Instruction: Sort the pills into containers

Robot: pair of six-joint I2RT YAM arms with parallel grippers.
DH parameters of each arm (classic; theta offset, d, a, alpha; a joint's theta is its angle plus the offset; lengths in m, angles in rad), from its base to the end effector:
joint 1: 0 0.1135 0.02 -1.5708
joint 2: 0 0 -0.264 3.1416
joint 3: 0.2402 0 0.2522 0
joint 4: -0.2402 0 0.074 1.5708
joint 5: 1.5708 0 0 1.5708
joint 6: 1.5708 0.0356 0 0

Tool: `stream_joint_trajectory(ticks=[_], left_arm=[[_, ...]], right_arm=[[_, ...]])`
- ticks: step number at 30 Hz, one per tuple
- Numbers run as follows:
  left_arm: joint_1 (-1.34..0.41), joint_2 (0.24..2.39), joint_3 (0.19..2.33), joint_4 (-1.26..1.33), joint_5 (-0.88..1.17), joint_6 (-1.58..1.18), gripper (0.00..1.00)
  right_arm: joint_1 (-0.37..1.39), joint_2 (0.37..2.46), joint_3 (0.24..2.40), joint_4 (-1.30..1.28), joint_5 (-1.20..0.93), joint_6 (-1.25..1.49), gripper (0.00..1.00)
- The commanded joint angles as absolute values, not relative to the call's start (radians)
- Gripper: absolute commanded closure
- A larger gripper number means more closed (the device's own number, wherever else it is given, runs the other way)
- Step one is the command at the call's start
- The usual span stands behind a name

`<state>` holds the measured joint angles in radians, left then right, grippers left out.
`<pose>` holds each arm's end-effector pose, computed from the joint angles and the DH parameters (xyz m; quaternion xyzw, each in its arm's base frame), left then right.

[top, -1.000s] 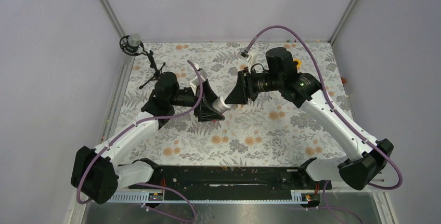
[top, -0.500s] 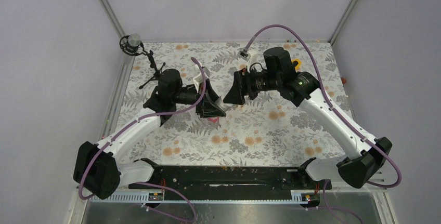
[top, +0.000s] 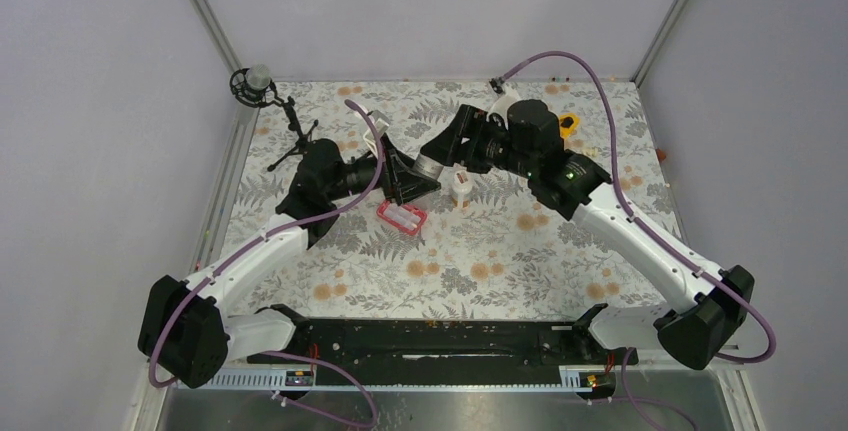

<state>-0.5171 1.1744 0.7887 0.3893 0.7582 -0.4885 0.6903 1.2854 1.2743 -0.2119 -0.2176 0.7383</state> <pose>0.2204 -0.1535 0.3208 0.2715 0.6519 -0.5460 0.4508 0.2244 0.1953 0.4000 -0.0491 0.7782 0.4705 0.4131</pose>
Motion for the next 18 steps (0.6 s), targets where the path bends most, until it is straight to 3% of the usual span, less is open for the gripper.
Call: stream_joint_trajectory(ticks=[1,3,14,16,18], left_arm=[[-0.528,1.150,0.779,0.489,0.706,-0.526,1.00],[-0.529,1.145,0.777,0.489,0.695,-0.532,1.00],[-0.529,1.156,0.786,0.494,0.687,-0.591,1.00],[-0.529,1.161,0.794,0.501,0.717,-0.610,1.00],[-0.529,1.166,0.800,0.518,0.760,-0.629,1.00]], right_arm=[[0.701,1.309,1.329,-0.127,-0.107,0.778,0.19],[0.700,1.322,1.347,-0.142,-0.107,0.771,0.27],[0.701,1.309,1.334,-0.089,-0.270,0.659,0.92],[0.695,1.293,1.328,-0.079,-0.336,0.585,1.00],[0.676,1.287,1.331,-0.078,-0.450,0.533,1.00]])
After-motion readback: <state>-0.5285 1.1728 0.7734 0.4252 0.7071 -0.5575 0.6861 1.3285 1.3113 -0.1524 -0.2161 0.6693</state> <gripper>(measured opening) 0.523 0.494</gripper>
